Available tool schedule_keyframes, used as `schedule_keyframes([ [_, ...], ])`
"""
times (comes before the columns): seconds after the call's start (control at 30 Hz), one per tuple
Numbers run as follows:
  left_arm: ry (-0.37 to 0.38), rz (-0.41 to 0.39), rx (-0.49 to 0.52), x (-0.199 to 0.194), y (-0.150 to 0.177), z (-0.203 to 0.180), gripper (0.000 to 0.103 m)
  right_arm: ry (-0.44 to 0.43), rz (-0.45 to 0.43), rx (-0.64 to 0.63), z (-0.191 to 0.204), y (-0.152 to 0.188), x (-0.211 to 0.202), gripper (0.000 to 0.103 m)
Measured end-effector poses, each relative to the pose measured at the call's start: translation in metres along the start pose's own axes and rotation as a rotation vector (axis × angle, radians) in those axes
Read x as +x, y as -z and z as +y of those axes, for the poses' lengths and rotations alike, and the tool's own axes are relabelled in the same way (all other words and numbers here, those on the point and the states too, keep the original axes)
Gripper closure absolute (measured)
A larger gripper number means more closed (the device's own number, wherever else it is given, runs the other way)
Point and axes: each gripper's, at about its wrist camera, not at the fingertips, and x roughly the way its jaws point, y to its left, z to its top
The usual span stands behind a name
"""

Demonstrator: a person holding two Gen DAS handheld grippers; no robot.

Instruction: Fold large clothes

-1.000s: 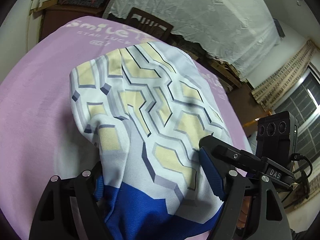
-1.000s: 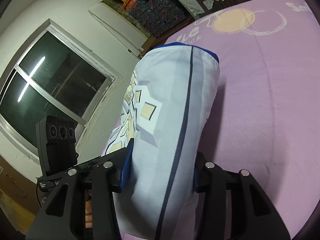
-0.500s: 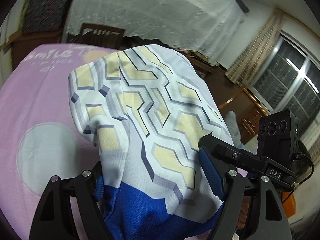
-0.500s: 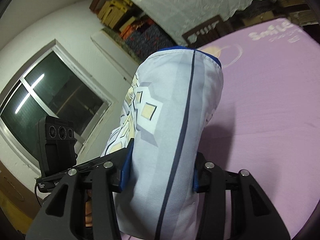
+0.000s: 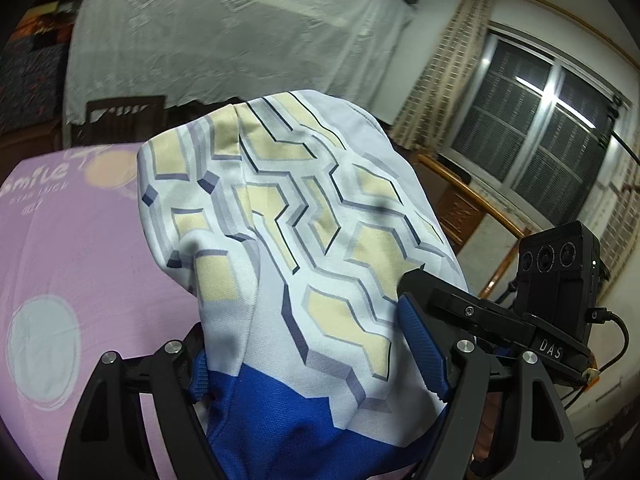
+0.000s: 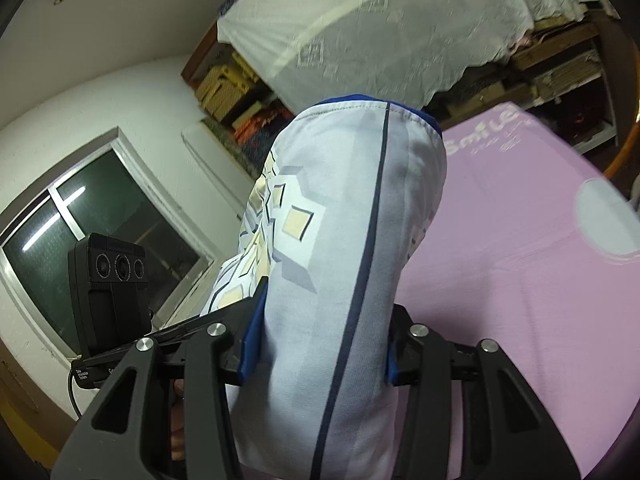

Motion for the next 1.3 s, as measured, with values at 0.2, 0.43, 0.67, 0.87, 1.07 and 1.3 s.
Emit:
schedule_keyframes([
  [0.2, 0.040, -0.010, 0.056, 0.007, 0.000, -0.042, 0.024, 0.029, -0.080, -0.004, -0.006, 0.003, -0.062, 0.058],
  [0.43, 0.092, -0.008, 0.127, 0.024, -0.003, -0.083, 0.024, 0.078, -0.166, 0.001, -0.017, 0.003, -0.120, 0.058],
  [0.67, 0.142, 0.010, 0.179, 0.050, 0.001, -0.109, 0.024, 0.139, -0.230, 0.012, -0.033, 0.009, -0.168, 0.058],
  [0.87, 0.152, 0.054, 0.197, 0.082, 0.011, -0.116, 0.024, 0.178, -0.241, 0.056, -0.055, 0.020, -0.181, 0.058],
  [1.07, 0.156, 0.107, 0.184, 0.118, 0.014, -0.109, 0.024, 0.202, -0.221, 0.113, -0.080, 0.022, -0.172, 0.058],
  [1.3, 0.142, 0.149, 0.186, 0.153, 0.019, -0.100, 0.024, 0.225, -0.185, 0.181, -0.118, 0.026, -0.152, 0.058],
])
